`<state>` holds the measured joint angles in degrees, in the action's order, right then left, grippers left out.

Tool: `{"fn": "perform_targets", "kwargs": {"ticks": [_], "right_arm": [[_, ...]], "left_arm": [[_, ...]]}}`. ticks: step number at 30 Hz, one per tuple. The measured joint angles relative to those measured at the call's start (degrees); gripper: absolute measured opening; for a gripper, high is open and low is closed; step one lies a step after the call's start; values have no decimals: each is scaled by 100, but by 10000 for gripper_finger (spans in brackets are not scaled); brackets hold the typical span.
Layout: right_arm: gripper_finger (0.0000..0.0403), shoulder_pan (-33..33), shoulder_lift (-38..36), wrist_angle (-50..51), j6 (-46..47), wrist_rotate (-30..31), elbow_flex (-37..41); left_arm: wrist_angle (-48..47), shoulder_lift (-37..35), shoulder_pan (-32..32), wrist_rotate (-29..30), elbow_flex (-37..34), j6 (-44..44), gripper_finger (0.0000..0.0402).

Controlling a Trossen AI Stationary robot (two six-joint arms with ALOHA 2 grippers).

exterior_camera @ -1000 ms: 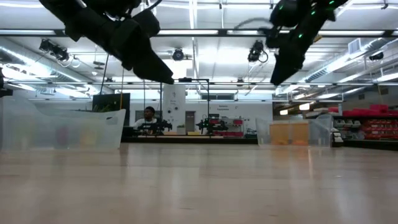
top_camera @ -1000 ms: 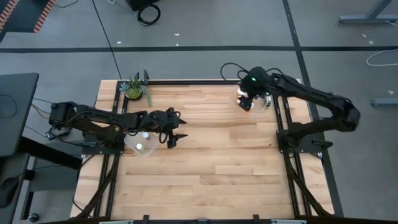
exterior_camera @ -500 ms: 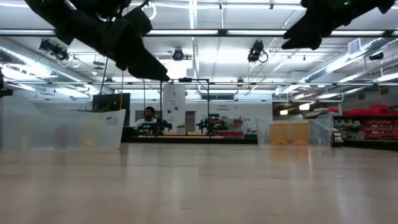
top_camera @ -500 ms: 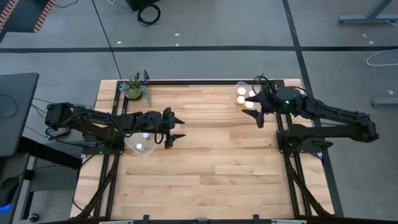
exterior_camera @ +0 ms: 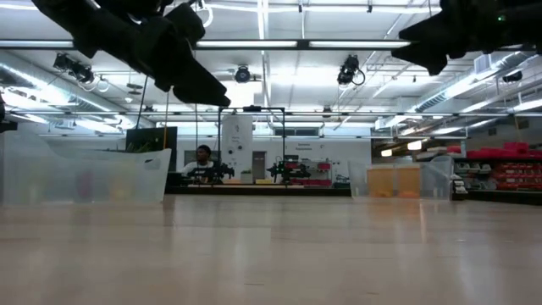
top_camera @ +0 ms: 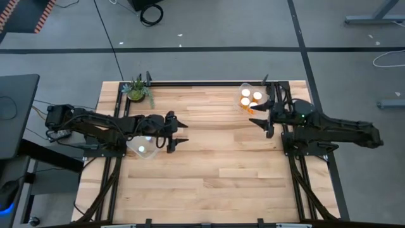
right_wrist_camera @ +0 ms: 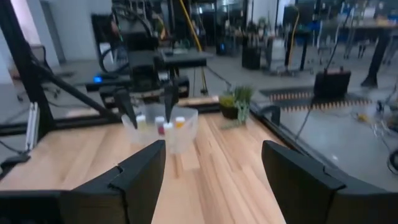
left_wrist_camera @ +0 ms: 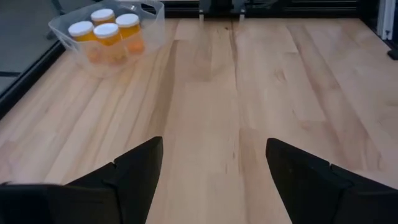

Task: Pick and place medicine bottles into bin by pill shape (circle, oval)
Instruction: Return to Home Position

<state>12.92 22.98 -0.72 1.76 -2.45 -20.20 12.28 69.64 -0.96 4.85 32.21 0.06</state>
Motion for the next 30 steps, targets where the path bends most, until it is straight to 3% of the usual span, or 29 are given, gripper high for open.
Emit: {"fn": "perform_targets", "kwargs": {"ticks": [13,20,30], "right_arm": [[272,-121,-945,-411,-216,-254,617],[272,-187,-1599,-879,-78,-143,1452],[272,-202,-1766,-1080,157,54,1853]], "left_arm": [[17,-86,36,1,2,83,293],[108,-193,36,3,2,187,293],[392,-191,12,3,2,172,293]]}}
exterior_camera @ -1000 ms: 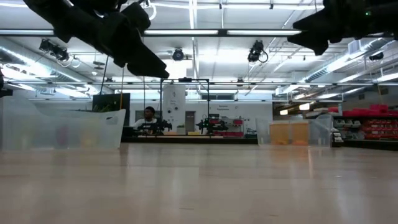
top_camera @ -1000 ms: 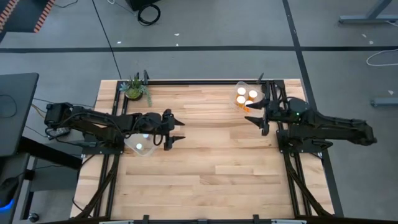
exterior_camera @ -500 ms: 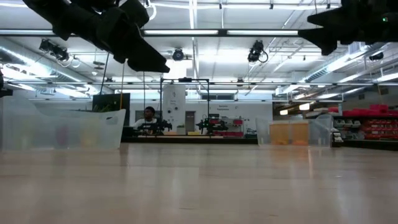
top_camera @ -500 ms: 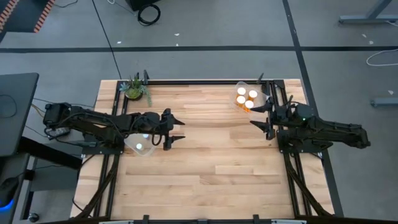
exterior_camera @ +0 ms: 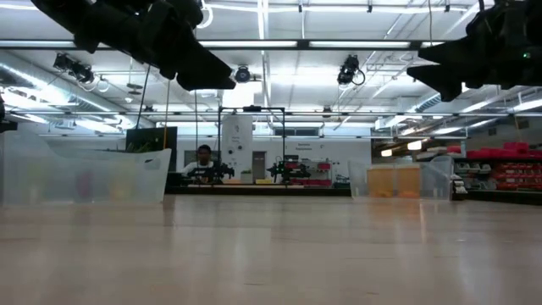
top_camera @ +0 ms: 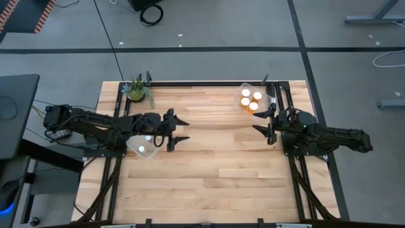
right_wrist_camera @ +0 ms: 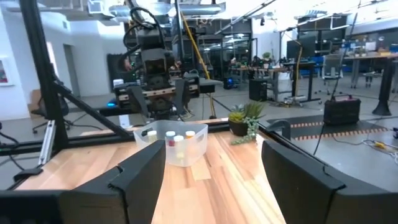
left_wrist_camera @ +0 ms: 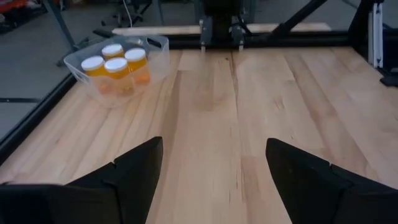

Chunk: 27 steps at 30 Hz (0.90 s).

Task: Pick and place medicine bottles into bin by pill shape (circle, oval)
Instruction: Return to Home Position

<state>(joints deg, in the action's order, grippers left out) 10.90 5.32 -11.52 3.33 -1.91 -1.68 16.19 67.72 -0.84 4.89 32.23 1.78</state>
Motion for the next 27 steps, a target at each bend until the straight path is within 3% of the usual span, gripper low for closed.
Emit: {"fn": "perform_targets", "kwargs": {"ticks": [9,18,27], "right_arm": [[272,-188,2,163,64,-27,0],[272,-221,2,156,874,37,0],[272,-221,2,156,807,37,3]], "left_arm": [[50,0,0,0,0,11,293],[52,0,0,0,0,-4,293],[49,0,0,0,0,-7,293]]}}
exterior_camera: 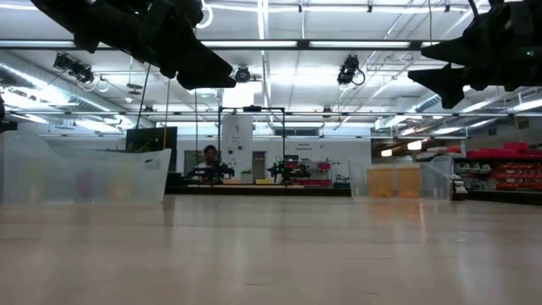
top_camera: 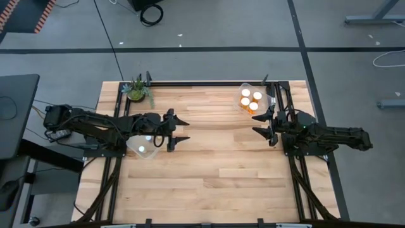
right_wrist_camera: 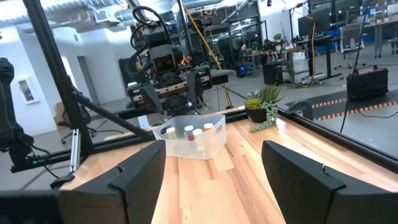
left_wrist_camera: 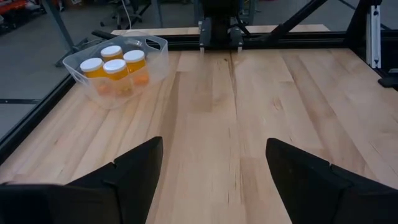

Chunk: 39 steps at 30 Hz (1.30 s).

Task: Pick and place medicine bottles into bin by pill shape (circle, oval)
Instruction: Return to Home Position

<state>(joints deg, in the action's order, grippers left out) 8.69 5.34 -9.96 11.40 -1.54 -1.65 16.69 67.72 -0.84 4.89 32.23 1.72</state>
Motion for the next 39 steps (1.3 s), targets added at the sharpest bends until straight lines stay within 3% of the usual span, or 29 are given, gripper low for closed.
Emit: {"fn": "perform_targets", "kwargs": {"ticks": [7,12,15,24,29,33,39], "right_arm": [[272,0,0,0,-2,0,0],[272,0,20,45,-4,0,2],[272,0,59,78,-4,0,4],[272,0,105,103,-5,0,4],[272,0,114,138,-7,0,4],[272,0,114,142,-7,0,4],[272,0,116,144,-7,0,4]], "left_arm": [[-25,-81,0,11,-13,3,293],[62,-403,457,-19,-210,-3,293],[142,-917,729,1,-509,-136,293],[1525,-2593,1081,-39,-2078,-473,293],[1494,-3561,1100,-592,-2876,-833,293],[1316,-4499,1097,-1250,-3171,-593,293],[518,-5400,1163,-1334,-3169,-491,293]]}}
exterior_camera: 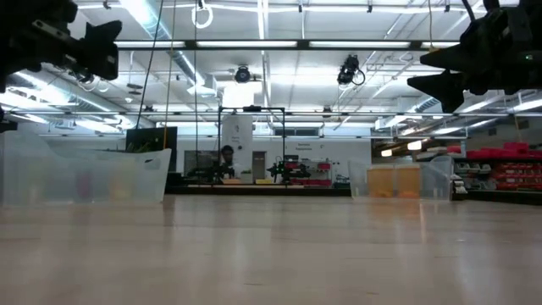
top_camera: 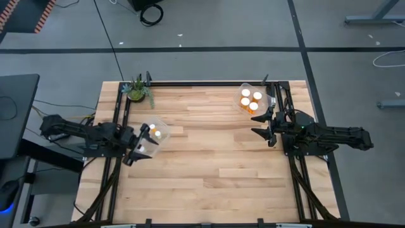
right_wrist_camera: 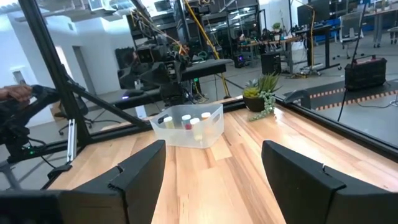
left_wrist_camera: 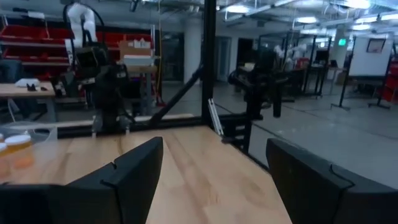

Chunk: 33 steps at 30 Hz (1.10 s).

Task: Pick and place medicine bottles into bin by pill shape (circle, oval)
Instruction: Return to Home Position

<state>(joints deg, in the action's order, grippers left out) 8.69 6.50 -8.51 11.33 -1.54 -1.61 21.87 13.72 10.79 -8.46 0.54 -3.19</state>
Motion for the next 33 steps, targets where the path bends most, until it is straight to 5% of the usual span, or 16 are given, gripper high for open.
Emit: {"fn": "perform_targets", "kwargs": {"ticks": [9,16,33], "right_arm": [[272,0,0,2,0,0,0],[272,0,0,7,0,0,0],[272,0,9,44,-2,0,0]], "left_arm": [[-1914,-1352,7,9,1,340,293],[-1860,-1369,-24,71,-2,1299,293],[-1849,-1337,-33,71,-4,1244,293]]}}
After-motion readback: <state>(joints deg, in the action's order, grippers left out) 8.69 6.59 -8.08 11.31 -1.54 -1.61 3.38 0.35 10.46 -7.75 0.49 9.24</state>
